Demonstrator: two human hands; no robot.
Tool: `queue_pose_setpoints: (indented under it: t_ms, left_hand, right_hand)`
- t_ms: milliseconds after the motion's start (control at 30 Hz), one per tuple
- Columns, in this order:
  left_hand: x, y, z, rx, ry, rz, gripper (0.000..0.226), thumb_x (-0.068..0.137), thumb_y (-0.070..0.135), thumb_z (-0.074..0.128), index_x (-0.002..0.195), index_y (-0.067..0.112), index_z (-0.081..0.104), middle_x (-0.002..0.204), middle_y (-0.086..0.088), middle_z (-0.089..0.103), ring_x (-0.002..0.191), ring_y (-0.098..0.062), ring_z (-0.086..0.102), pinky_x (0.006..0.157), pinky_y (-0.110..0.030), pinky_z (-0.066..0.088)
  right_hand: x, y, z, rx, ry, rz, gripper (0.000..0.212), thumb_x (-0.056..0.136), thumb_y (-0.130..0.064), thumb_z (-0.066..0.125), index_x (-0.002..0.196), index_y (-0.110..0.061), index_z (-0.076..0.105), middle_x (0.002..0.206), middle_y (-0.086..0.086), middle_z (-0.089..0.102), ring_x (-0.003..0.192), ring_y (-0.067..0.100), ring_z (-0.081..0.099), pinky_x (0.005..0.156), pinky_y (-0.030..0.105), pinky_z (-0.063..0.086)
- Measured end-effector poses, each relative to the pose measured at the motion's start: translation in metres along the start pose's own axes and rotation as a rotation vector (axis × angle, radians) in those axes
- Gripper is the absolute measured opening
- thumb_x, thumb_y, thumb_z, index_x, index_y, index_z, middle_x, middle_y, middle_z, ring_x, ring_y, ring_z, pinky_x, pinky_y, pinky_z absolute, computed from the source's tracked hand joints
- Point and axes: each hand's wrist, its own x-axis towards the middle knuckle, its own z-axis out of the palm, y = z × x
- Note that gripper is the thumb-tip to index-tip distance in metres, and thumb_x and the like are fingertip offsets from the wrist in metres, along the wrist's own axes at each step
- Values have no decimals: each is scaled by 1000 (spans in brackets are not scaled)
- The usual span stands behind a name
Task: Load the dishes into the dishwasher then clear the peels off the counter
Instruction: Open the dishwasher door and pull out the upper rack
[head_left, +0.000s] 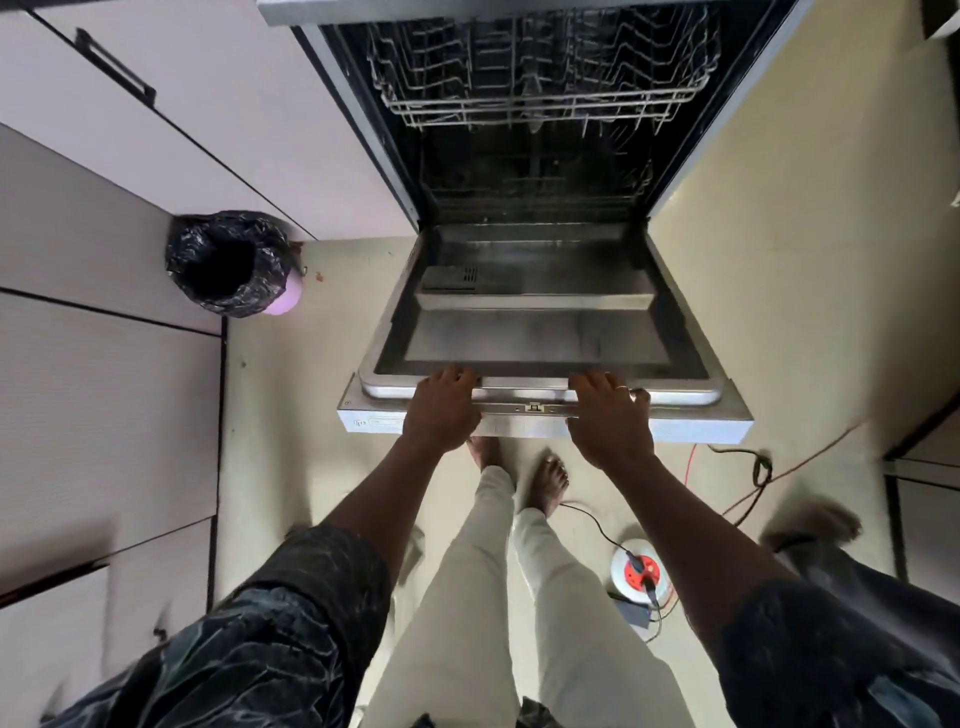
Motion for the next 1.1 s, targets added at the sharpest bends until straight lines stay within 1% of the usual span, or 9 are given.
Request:
queue_pose_setpoints:
  t_ms: [133,267,400,633,700,800,933,1033,1100]
  left_hand:
    - [-9,-9,32,-20,-69,12,56,83,26,72,135,15,55,133,-8,57,119,-32,55,94,-41,48]
    - [-8,-20,59,-15,-165,7,58,82,26,70,137,18,53,134,-7,54,121,-32,55,97,-41,48]
    - [2,-33,86,14,-301,21,63,85,27,68,144,21,47,140,-7,50,126,-31,53,100,-38,47]
    - [24,-52,147,95,-446,52,50,90,32,62,137,21,51,133,-6,51,117,-32,59,99,-40,47]
    - [25,-57,168,123,-457,61,53,92,37,61,140,20,47,135,-8,49,118,-32,58,99,-42,48]
    - [26,-66,203,172,-471,85,66,93,41,61,150,18,36,145,-8,43,126,-31,53,103,-42,46]
    - [32,-76,240,146,-448,86,69,96,44,58,155,20,31,156,-5,36,139,-27,43,112,-38,38]
    - [39,-83,261,156,-484,98,76,99,51,50,160,18,19,167,-7,19,151,-24,25,119,-39,27]
    - [42,-87,274,175,-504,104,78,100,54,47,161,16,15,168,-7,12,153,-23,18,119,-38,25]
  right_hand:
    - [-11,2,33,7,-54,-9,54,75,-31,76,126,-23,58,131,0,58,123,27,54,94,49,43]
    - [-16,3,68,13,-89,6,52,63,-27,82,112,-21,66,114,3,67,109,30,63,86,47,48]
    - [-16,4,107,49,-108,-3,54,49,-19,86,101,-15,70,95,6,70,89,33,68,70,44,54]
    - [-16,1,182,64,-163,32,52,52,-21,86,101,-16,71,100,4,70,91,31,69,69,45,54]
    - [-16,2,201,79,-177,40,54,51,-20,89,102,-14,72,101,5,71,91,32,70,69,46,55]
    - [-13,5,230,118,-250,81,56,46,-18,91,100,-13,74,99,6,72,86,32,71,66,47,56]
    - [-5,6,258,133,-287,88,44,70,-16,79,113,-14,69,116,4,69,103,34,68,77,50,57]
    - [-3,12,292,137,-359,91,58,51,-17,86,108,-13,74,113,6,73,101,34,72,64,47,61]
    - [-3,17,318,175,-382,93,65,45,-14,88,109,-9,75,113,9,74,100,36,73,60,48,61]
